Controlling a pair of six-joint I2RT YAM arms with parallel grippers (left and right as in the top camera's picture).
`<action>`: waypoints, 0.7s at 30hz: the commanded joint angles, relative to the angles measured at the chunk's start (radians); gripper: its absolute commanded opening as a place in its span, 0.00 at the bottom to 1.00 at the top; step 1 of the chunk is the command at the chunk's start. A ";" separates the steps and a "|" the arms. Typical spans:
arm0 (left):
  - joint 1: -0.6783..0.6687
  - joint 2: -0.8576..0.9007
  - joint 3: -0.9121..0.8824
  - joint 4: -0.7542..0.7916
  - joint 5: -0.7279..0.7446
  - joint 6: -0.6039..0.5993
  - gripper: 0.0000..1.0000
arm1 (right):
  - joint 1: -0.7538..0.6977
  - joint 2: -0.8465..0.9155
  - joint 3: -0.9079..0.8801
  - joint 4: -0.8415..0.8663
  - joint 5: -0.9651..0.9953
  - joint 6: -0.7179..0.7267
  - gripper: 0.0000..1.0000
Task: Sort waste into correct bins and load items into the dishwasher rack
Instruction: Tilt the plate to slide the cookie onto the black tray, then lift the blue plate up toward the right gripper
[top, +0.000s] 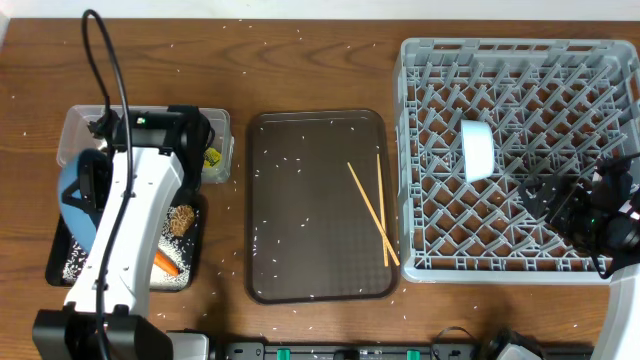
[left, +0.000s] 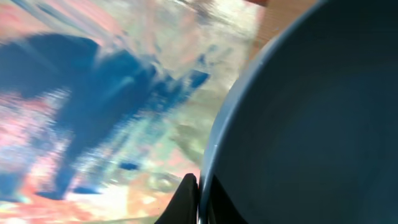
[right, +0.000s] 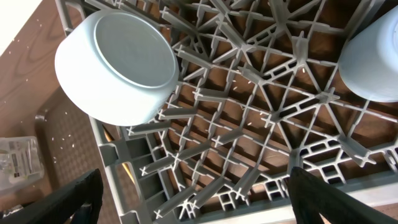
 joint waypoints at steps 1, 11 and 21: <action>-0.001 -0.066 0.034 0.018 0.128 -0.084 0.06 | 0.016 -0.002 0.013 -0.001 -0.011 -0.015 0.88; -0.041 -0.326 0.136 0.155 0.648 0.078 0.06 | 0.017 -0.002 0.013 0.013 -0.246 -0.098 0.82; -0.076 -0.408 0.135 0.491 1.131 0.299 0.06 | 0.216 -0.002 0.013 0.035 -0.649 -0.262 0.82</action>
